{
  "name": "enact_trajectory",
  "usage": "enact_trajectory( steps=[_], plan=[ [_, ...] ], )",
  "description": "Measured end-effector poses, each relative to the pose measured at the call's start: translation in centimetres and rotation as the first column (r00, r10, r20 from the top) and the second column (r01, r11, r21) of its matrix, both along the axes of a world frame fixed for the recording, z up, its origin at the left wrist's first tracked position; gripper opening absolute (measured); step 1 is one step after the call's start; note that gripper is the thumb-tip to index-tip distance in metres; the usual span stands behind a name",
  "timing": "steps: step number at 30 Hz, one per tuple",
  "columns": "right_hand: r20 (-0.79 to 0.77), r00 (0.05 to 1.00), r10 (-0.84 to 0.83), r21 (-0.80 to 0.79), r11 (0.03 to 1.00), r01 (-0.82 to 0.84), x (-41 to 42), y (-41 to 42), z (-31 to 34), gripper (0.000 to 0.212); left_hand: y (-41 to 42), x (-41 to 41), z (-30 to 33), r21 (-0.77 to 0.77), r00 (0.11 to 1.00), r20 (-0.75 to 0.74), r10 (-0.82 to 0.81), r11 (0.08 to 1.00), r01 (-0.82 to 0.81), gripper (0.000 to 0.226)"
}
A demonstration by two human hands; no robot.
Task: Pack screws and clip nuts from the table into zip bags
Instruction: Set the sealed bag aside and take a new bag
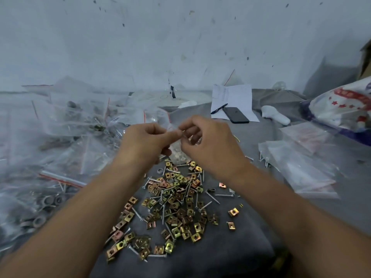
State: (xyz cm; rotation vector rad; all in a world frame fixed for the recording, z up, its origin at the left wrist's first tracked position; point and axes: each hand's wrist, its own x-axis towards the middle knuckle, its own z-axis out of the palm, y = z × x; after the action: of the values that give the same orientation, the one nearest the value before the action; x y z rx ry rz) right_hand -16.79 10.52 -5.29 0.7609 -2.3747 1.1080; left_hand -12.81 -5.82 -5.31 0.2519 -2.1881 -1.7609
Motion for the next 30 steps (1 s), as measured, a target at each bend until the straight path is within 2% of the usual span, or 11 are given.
enact_trajectory(
  steps=[3,5,9,12,13,16,18,20,23,27,30],
  plan=[
    [-0.051,0.998,-0.03,0.157,0.987,0.037,-0.1,-0.3,0.0,0.016,0.1,0.2,0.0,-0.258,0.999,0.041,0.031,0.966,-0.019,0.034],
    [-0.086,0.996,0.017,0.228,0.974,0.003,0.0,-0.5,0.2,0.018,0.0,0.3,0.2,-0.372,0.995,0.063,0.076,0.927,-0.047,0.03],
    [-0.18,0.983,0.034,0.304,0.952,0.023,0.2,-0.8,0.5,0.023,-0.3,0.4,0.4,-0.433,0.991,-0.036,0.129,0.892,-0.132,0.047],
    [-0.179,0.983,0.049,0.31,0.951,0.009,0.2,-1.2,0.4,0.021,-0.2,0.1,0.3,-0.437,0.984,-0.142,0.109,0.885,-0.161,0.013],
    [-0.155,0.986,0.059,0.3,0.954,-0.01,0.4,-1.3,0.3,0.024,-0.2,0.2,0.4,-0.424,0.981,-0.157,0.113,0.89,-0.17,0.004],
    [-0.092,0.996,0.014,0.278,0.96,0.012,0.3,-1.0,0.1,0.037,-0.3,0.1,0.3,-0.42,0.97,-0.187,0.155,0.88,-0.221,0.021],
    [-0.081,0.995,-0.052,0.209,0.976,0.068,0.1,-0.7,0.0,0.024,-0.4,0.2,0.3,-0.424,0.967,-0.189,0.169,0.875,-0.236,0.021],
    [-0.04,0.993,-0.111,0.058,0.992,0.113,-0.4,-0.4,-0.1,0.011,-0.4,0.1,0.1,-0.436,0.972,-0.181,0.15,0.874,-0.216,0.022],
    [0.013,0.989,-0.15,-0.133,0.98,0.15,-0.9,0.1,0.4,0.01,0.0,-0.1,-0.2,-0.431,0.984,-0.159,0.082,0.891,-0.144,0.029],
    [-0.076,0.996,-0.041,-0.105,0.994,0.033,-0.7,0.4,0.9,0.016,0.5,-0.2,0.2,-0.434,0.977,-0.195,0.085,0.886,-0.163,0.027],
    [-0.029,0.996,0.082,-0.153,0.984,-0.085,-0.4,0.5,1.1,0.017,0.1,0.0,0.6,-0.438,0.967,-0.227,0.111,0.875,-0.203,0.02]
  ],
)
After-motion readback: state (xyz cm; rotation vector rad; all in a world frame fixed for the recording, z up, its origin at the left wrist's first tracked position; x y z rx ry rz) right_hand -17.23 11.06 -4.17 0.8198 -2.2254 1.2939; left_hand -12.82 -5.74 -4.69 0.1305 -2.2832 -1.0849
